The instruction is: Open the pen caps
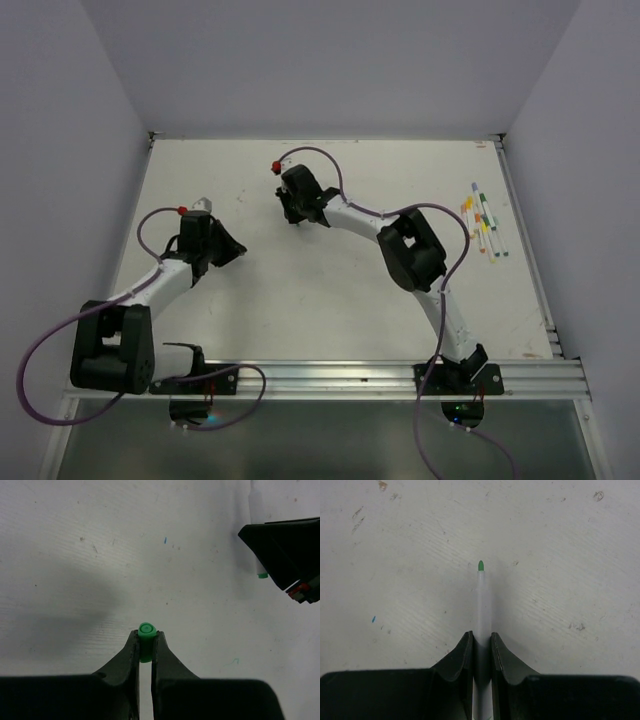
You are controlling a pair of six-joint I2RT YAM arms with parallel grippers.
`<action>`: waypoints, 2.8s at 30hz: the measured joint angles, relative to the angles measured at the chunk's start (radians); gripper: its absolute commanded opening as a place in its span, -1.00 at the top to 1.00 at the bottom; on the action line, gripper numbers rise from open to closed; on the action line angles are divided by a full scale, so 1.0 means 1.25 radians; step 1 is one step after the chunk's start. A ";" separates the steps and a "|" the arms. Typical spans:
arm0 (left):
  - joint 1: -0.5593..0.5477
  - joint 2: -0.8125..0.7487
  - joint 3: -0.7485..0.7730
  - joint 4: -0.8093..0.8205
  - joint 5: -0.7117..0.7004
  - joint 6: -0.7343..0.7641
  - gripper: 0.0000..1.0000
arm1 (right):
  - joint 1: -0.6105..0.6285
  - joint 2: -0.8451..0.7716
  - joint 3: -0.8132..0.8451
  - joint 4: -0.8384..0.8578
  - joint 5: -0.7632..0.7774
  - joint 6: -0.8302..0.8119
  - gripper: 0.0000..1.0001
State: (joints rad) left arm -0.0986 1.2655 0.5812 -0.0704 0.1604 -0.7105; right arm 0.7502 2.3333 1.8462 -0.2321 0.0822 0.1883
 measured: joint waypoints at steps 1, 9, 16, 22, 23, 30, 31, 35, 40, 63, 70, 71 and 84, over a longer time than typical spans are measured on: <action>0.000 0.021 0.000 0.004 0.000 0.000 1.00 | -0.002 0.010 0.007 -0.001 0.000 -0.001 0.97; 0.000 0.103 -0.005 0.057 0.000 -0.003 1.00 | -0.013 0.053 0.046 -0.006 -0.012 -0.005 0.74; 0.000 0.112 -0.017 0.079 -0.007 -0.007 0.73 | -0.018 0.053 0.046 -0.006 -0.021 -0.005 0.56; 0.000 0.112 -0.026 0.088 -0.016 -0.009 0.68 | -0.019 0.053 0.045 -0.006 -0.025 -0.005 0.48; 0.000 0.112 -0.030 0.090 -0.017 -0.009 0.68 | -0.019 0.053 0.043 -0.004 -0.025 -0.005 0.48; 0.000 0.114 -0.050 0.096 -0.019 -0.010 0.44 | -0.022 0.053 0.025 0.038 -0.038 -0.003 0.25; 0.000 0.115 -0.050 0.099 -0.018 -0.011 0.41 | -0.022 0.053 0.024 0.043 -0.041 -0.002 0.22; 0.000 0.116 -0.050 0.113 -0.015 -0.020 0.18 | -0.022 0.053 0.022 0.052 -0.045 0.000 0.09; 0.000 0.116 -0.049 0.130 -0.012 -0.024 -0.03 | -0.024 0.053 0.023 0.053 -0.054 0.001 0.05; 0.000 -0.107 -0.027 0.015 -0.030 -0.020 -0.36 | -0.033 -0.099 -0.062 -0.048 0.008 0.002 -0.24; 0.000 -0.140 0.021 0.001 0.025 -0.020 -0.35 | -0.122 -0.316 -0.200 -0.131 0.074 0.049 -0.23; 0.000 -0.134 0.025 0.001 0.037 -0.020 -0.35 | -0.152 -0.331 -0.212 -0.141 0.079 0.053 -0.23; -0.087 -0.067 0.009 0.132 0.122 -0.058 -0.36 | -0.540 -0.444 -0.396 -0.218 0.128 0.070 -0.19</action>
State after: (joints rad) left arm -0.2077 1.1816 0.5922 0.0940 0.3134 -0.7830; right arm 0.0757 1.7782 1.3518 -0.5049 0.2424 0.2760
